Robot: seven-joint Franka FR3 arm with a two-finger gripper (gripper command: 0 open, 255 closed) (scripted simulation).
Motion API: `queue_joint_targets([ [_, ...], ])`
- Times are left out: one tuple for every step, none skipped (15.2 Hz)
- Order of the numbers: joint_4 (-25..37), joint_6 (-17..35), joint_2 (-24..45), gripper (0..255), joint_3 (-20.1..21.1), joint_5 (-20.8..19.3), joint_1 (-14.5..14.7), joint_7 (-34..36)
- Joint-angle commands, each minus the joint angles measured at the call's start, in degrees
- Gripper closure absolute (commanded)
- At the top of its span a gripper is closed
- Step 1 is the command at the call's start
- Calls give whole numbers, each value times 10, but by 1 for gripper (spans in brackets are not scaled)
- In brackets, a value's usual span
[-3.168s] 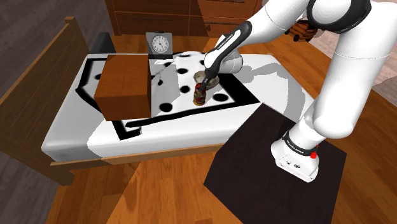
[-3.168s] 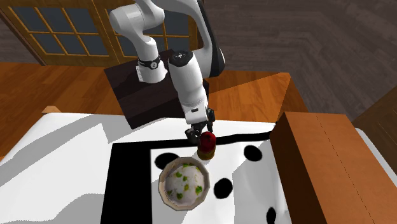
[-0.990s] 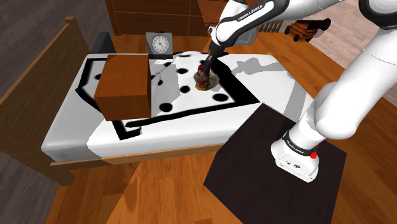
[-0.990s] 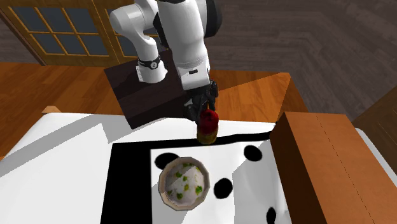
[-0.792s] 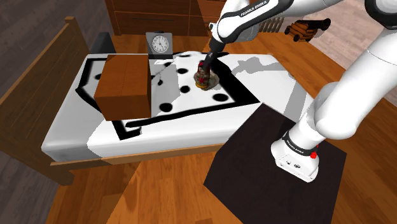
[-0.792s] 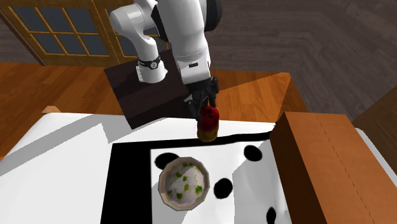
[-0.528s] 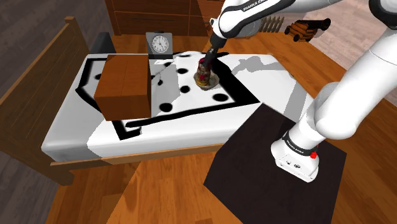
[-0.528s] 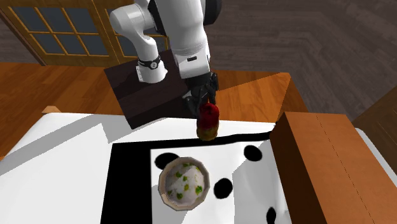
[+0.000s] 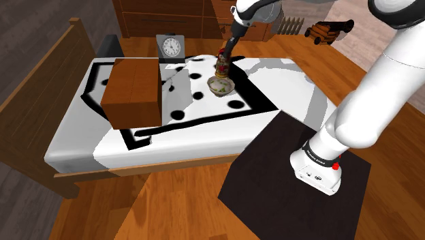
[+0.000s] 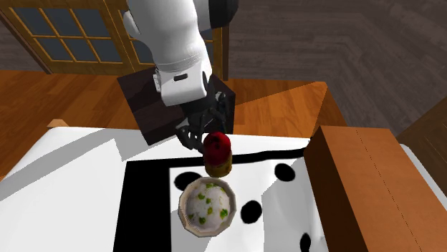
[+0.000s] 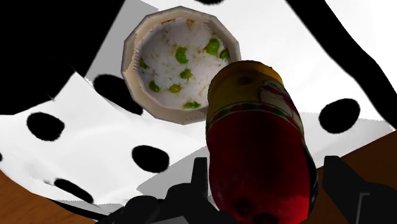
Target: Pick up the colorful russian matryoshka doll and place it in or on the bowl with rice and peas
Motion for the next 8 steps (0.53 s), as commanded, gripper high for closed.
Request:
queue_joint_targets([
  [46, -29, 23, 255, -9, 10, -14, -24],
  [68, -41, 35, 255, -13, 15, -22, -34],
  [91, -55, 48, 255, -16, 20, -30, -45],
  [114, -68, 61, 255, -20, 25, -38, -55],
  [139, -82, 74, 255, -22, 31, -46, -65],
  [134, -75, 77, 255, -21, 33, -47, -67],
  [130, -68, 80, 255, -21, 35, -47, -69],
  [126, -62, 82, 255, -20, 37, -47, -72],
])
